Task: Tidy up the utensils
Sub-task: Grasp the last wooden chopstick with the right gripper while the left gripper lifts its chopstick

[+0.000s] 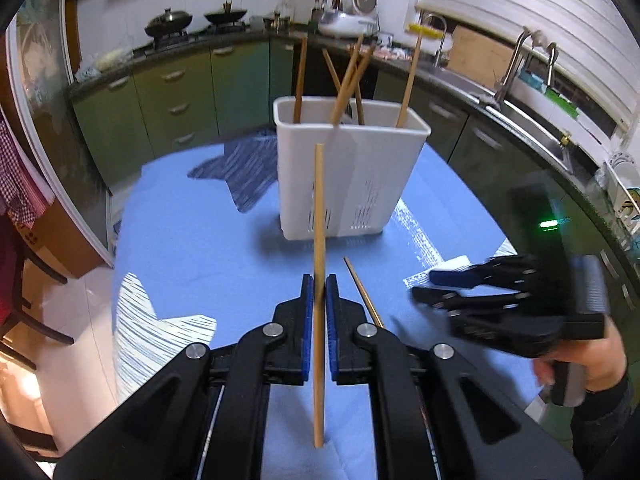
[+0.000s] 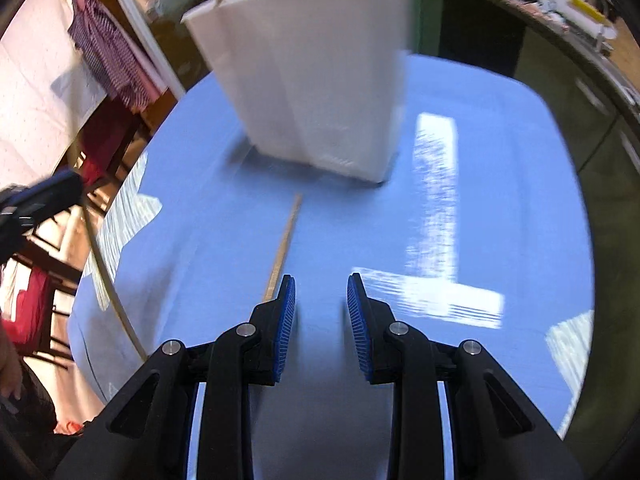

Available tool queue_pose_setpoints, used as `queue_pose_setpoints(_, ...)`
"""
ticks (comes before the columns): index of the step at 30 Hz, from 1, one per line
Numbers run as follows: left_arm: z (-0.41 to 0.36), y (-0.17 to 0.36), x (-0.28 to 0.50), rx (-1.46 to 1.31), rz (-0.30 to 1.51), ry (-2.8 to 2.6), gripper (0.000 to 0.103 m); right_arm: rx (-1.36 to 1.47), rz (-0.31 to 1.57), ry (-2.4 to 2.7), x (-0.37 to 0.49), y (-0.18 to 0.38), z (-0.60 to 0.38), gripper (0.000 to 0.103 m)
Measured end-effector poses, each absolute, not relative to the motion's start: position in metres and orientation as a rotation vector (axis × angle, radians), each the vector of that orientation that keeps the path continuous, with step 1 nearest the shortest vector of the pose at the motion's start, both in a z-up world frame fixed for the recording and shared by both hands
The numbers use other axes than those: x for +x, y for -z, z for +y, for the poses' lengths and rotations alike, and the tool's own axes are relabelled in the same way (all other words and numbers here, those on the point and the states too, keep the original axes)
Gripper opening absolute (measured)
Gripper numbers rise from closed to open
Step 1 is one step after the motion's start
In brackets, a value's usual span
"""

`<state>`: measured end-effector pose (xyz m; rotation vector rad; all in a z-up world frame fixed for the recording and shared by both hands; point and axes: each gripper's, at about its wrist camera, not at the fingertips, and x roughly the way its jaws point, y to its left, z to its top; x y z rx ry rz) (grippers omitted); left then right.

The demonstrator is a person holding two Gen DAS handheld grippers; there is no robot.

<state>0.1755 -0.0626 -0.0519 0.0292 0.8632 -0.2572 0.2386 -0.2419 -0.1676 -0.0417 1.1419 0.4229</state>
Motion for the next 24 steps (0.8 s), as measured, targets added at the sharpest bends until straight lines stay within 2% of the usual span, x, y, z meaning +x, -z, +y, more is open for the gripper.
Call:
queue_pose_setpoints(15, -0.046, 0.039, 0.149, 0.026, 0.780, 0.286, 0.006, -0.186, 1.230, -0.346, 0.265, 0.200, -0.174, 0.026)
queue_pose_setpoints(18, -0.046, 0.039, 0.149, 0.028, 0.777, 0.286, 0.006, -0.189, 1.240, -0.333, 0.267, 0.203, -0.172, 0.022)
queue_pose_setpoints(20, -0.046, 0.039, 0.148, 0.028, 0.776, 0.288, 0.006, -0.187, 1.242, -0.336, 0.269, 0.204, -0.172, 0.012)
queue_pose_setpoints(24, -0.046, 0.037, 0.146, 0.028, 0.769, 0.291, 0.006, -0.151, 1.254, -0.356, 0.273, 0.205, -0.175, 0.007)
